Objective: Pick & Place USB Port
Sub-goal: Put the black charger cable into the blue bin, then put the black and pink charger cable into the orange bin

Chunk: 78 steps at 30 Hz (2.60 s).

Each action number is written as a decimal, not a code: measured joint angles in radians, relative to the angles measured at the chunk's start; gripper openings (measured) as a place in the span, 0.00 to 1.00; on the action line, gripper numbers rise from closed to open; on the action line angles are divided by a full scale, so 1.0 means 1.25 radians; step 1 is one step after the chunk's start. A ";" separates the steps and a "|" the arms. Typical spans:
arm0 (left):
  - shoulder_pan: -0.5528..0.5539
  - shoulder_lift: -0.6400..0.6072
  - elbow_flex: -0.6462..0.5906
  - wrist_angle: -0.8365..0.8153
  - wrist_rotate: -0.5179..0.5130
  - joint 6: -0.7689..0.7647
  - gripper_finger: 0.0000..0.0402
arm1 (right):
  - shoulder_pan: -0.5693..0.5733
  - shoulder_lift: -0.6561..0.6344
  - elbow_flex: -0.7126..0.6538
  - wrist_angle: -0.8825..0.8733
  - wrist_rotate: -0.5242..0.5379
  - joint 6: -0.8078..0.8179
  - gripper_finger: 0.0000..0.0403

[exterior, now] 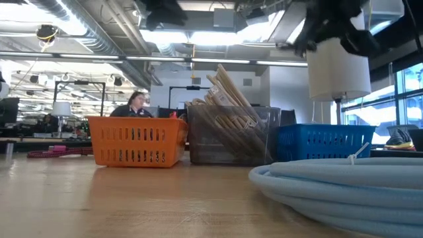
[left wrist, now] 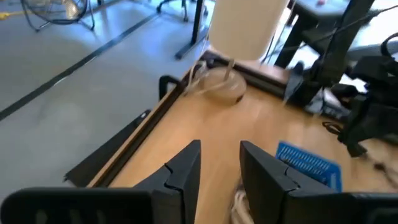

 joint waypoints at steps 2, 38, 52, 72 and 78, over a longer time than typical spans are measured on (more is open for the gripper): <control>0.013 -0.012 -0.007 -0.024 0.000 0.023 0.25 | 0.016 0.038 0.000 -0.025 -0.020 0.071 0.05; 0.071 -0.051 -0.153 0.036 0.141 0.037 0.24 | -0.066 0.369 -0.022 0.001 -0.263 0.161 0.13; 0.071 -0.051 -0.153 0.027 0.137 0.029 0.24 | -0.061 0.231 -0.013 -0.059 -0.172 0.175 0.37; 0.050 -0.051 -0.175 -0.323 0.009 -0.079 0.24 | 0.020 0.080 0.435 -0.620 0.301 -0.125 0.28; 0.009 -0.051 -0.272 -0.375 0.002 -0.160 0.24 | 0.020 0.080 0.525 -0.705 0.329 -0.187 0.28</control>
